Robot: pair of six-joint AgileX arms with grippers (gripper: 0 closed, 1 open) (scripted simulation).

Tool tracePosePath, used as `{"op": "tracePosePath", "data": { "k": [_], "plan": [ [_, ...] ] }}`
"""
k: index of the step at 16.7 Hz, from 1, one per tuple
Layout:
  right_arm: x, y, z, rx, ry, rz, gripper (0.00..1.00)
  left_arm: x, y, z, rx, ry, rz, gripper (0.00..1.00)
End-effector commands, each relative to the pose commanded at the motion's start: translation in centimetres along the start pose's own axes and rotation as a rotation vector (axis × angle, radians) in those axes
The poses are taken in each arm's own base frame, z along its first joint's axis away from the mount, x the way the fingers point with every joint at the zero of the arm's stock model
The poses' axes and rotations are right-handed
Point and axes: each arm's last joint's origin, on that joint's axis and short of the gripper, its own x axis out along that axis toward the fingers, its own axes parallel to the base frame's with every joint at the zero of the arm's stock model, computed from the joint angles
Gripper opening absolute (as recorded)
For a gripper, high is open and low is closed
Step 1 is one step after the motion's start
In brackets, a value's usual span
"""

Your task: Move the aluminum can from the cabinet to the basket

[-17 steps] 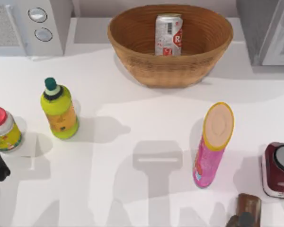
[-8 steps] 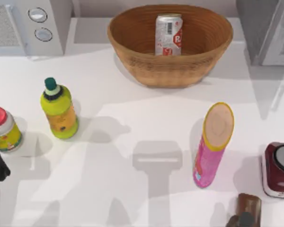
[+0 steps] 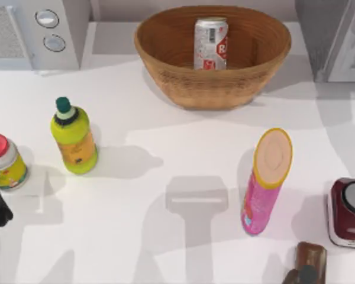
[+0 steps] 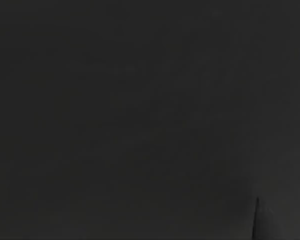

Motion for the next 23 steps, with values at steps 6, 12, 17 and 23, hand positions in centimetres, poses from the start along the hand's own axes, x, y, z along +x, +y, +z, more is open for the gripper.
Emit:
{"op": "tracePosePath", "data": {
  "k": [6,12,17,23],
  "plan": [
    [-2.0,3.5,-0.2,-0.004,0.001,0.000,1.00,0.0,0.0,0.0,0.000,0.000,0.000,1.00],
    [-2.2,2.4,0.6,-0.004,-0.025,-0.043,1.00,0.0,0.0,0.0,0.000,0.000,0.000,1.00],
    [1.8,2.6,0.3,-0.010,-0.011,-0.043,1.00,0.0,0.0,0.0,0.000,0.000,0.000,1.00],
    [1.5,2.3,0.8,-0.004,-0.032,-0.040,1.00,0.0,0.0,0.0,0.000,0.000,0.000,1.00]
  ]
}}
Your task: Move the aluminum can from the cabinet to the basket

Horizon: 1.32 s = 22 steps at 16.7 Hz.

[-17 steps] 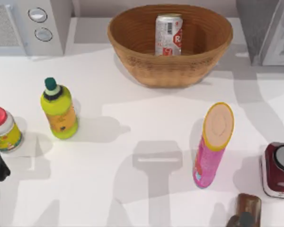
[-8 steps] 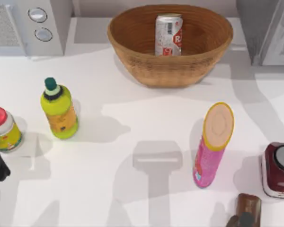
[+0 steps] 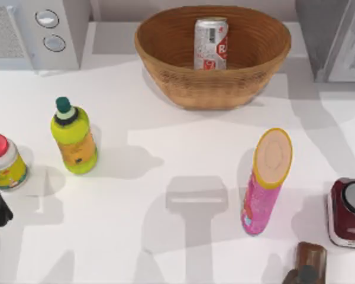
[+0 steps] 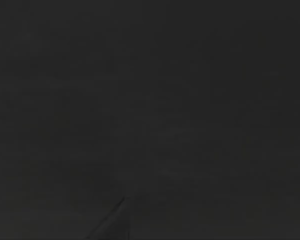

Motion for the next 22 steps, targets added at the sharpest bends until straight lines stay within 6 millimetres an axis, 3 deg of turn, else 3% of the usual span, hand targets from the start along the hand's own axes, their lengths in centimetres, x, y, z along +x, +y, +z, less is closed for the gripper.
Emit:
{"op": "tracePosePath", "data": {
  "k": [5,9,12,16,19,22],
  "plan": [
    [-2.5,-1.9,-0.5,0.012,-0.034,0.003,1.00,0.0,0.0,0.0,0.000,0.000,0.000,1.00],
    [-6.5,-4.3,-3.8,0.010,-0.036,0.008,1.00,0.0,0.0,0.0,0.000,0.000,0.000,1.00],
    [-9.6,-5.9,-9.0,0.000,0.000,0.012,1.00,0.0,0.0,0.0,0.000,0.000,0.000,1.00],
    [-13.0,-7.5,-18.5,-0.009,0.070,0.019,1.00,0.0,0.0,0.0,0.000,0.000,0.000,1.00],
    [-14.9,-8.3,-25.8,-0.007,0.097,0.024,1.00,0.0,0.0,0.0,0.000,0.000,0.000,1.00],
    [-16.1,-8.8,-31.4,0.000,0.084,0.031,1.00,0.0,0.0,0.0,0.000,0.000,0.000,1.00]
  ]
}}
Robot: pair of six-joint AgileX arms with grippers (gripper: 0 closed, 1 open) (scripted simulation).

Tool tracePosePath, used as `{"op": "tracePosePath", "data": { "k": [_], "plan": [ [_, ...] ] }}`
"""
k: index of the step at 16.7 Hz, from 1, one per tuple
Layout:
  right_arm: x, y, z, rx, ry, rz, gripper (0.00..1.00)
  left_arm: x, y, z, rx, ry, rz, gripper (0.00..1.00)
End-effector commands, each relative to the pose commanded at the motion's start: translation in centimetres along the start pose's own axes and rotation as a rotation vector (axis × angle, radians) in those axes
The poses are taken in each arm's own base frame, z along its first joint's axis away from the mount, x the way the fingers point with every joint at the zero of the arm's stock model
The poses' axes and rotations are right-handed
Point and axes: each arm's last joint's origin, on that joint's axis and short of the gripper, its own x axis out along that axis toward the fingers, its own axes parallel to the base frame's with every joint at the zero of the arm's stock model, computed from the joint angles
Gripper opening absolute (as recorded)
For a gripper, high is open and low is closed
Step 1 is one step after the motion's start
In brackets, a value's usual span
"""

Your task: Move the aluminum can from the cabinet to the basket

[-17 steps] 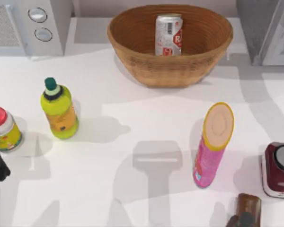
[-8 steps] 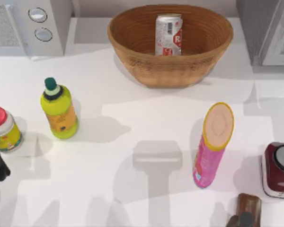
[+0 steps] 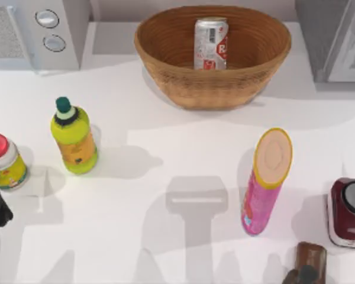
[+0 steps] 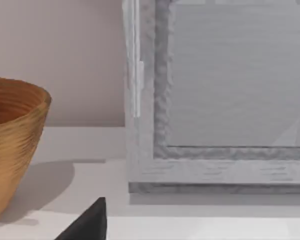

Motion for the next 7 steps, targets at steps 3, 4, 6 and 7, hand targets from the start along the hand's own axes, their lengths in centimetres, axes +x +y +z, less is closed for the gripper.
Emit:
{"op": "tracePosePath", "data": {
  "k": [3,4,6,7],
  "plan": [
    [-0.1,-0.3,-3.3,0.004,-0.033,0.005,1.00,0.0,0.0,0.0,0.000,0.000,0.000,1.00],
    [-0.1,-0.3,-3.9,0.005,-0.042,0.007,1.00,0.0,0.0,0.0,0.000,0.000,0.000,1.00],
    [-0.1,-0.4,-4.3,0.005,-0.049,0.007,1.00,0.0,0.0,0.0,0.000,0.000,0.000,1.00],
    [-0.1,-0.4,-4.3,0.005,-0.049,0.007,1.00,0.0,0.0,0.0,0.000,0.000,0.000,1.00]
  ]
}}
